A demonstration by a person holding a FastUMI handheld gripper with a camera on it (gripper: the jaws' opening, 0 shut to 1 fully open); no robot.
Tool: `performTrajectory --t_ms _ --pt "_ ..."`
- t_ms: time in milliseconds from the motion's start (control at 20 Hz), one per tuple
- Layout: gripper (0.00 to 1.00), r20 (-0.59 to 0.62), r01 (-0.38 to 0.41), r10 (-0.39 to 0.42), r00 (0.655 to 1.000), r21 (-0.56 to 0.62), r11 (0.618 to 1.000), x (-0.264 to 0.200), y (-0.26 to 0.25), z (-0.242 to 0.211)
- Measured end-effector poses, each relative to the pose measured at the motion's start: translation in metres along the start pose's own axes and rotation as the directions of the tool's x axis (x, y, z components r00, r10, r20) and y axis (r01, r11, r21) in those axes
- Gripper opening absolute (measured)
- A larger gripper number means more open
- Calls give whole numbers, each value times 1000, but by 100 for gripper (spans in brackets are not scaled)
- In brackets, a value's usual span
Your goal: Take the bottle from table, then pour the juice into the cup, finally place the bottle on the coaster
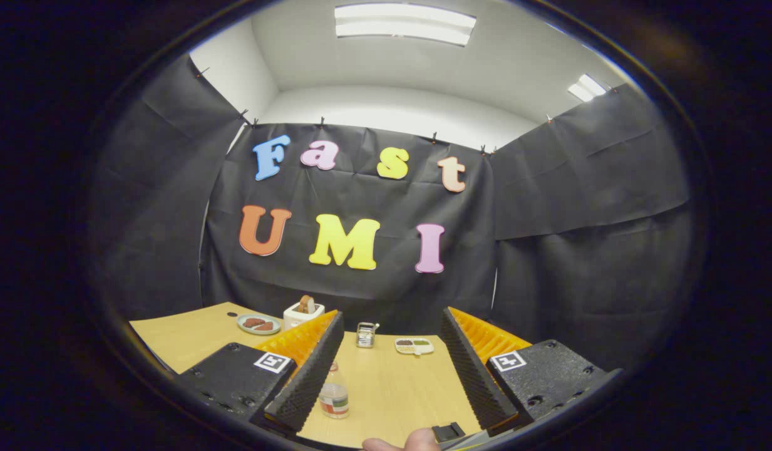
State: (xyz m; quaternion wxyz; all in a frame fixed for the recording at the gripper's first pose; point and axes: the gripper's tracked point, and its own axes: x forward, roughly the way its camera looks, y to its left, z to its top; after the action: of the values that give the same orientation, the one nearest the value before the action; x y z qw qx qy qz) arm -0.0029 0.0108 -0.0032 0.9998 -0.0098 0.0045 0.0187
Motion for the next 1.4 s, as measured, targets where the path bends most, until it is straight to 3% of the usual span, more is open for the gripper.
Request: performTrajectory --t_ms 250,550,1000,1250,1400 --pt "100 -43 -48 48 998 -1 999 4 12 -19" --pt "100 -179 -118 117 977 3 993 10 31 -94" --pt "100 -396 -170 206 895 124 978 31 64 -227" --pt "100 -474 -178 220 853 133 975 52 81 -286" --pt "100 -476 -181 222 851 130 975 68 91 -301"
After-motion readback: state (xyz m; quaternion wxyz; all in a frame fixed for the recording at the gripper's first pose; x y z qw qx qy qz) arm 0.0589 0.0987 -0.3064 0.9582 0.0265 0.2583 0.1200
